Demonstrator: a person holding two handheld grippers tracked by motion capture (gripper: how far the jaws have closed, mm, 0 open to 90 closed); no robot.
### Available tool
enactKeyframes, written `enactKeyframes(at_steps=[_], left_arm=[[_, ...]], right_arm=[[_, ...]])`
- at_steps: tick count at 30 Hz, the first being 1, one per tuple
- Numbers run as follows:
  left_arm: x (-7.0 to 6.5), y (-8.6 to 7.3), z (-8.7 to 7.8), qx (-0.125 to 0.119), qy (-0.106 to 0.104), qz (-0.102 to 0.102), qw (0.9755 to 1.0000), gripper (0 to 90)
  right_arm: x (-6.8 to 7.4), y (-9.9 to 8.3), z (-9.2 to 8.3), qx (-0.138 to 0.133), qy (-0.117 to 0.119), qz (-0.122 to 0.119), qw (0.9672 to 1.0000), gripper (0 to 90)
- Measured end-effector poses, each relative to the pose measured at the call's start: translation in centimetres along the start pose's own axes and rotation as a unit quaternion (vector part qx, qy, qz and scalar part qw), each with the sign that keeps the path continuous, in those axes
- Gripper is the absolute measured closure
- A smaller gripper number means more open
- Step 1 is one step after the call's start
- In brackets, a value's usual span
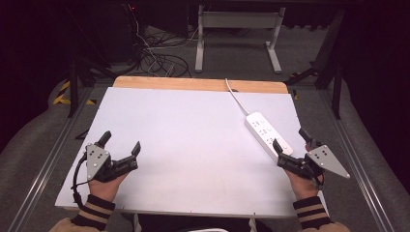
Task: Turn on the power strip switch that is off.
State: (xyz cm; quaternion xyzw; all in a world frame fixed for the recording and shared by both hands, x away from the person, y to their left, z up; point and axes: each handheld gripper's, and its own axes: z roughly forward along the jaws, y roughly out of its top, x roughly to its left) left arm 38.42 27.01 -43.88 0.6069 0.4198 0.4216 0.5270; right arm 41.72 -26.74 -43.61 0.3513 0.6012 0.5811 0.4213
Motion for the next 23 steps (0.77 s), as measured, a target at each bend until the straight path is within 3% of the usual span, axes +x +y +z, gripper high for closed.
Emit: enactKeyframes(at_steps=[23], left_arm=[[0.03,-0.01,-0.01,0.001,0.001,0.002,1.0,3.5]], right_arm=[[0.06,-0.02,0.19,0.002,0.0,-0.002,1.0,8.3]])
